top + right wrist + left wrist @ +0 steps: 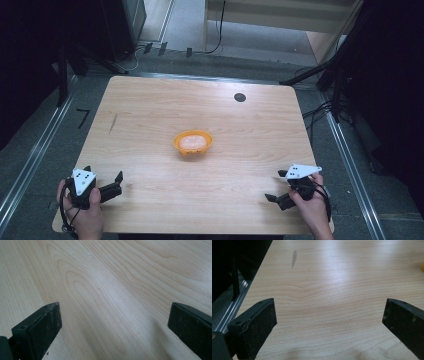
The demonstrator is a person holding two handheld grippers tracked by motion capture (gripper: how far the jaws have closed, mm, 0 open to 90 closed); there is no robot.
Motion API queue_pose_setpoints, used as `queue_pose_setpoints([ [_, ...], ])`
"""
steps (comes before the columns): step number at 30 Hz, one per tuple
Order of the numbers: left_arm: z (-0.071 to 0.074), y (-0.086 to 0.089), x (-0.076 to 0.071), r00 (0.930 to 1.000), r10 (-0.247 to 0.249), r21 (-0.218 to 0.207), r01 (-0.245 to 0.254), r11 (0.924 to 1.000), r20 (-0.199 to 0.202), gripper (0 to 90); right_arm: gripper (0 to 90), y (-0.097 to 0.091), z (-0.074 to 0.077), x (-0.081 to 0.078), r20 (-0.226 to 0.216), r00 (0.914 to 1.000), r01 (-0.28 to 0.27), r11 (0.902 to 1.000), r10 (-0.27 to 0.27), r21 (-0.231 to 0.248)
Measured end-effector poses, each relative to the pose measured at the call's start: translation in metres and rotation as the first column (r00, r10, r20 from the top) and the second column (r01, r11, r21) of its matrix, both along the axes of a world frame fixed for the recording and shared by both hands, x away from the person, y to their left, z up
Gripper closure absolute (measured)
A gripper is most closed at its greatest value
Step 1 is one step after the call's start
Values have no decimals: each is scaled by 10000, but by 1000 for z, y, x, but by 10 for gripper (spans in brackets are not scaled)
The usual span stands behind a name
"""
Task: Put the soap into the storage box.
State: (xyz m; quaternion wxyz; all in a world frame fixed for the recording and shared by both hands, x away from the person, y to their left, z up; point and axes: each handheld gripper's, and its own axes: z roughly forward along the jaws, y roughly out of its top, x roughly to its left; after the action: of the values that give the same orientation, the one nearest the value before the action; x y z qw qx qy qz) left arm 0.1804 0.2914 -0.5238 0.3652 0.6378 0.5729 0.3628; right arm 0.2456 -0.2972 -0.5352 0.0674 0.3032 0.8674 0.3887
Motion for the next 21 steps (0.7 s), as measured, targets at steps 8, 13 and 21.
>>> queue_pose_setpoints([
  [8,0,-1,0,10000,-22,119,22,9999,-20,0,0,-19,-5,-14,73,9991,425,9989,-427,220],
  [13,0,-1,0,10000,-11,159,10,9999,7,0,0,-29,-5,-21,69,9979,644,9975,-646,289],
  [21,0,-3,0,10000,-60,320,60,9995,9,0,0,-43,-7,-28,91,9957,918,9951,-922,354],
])
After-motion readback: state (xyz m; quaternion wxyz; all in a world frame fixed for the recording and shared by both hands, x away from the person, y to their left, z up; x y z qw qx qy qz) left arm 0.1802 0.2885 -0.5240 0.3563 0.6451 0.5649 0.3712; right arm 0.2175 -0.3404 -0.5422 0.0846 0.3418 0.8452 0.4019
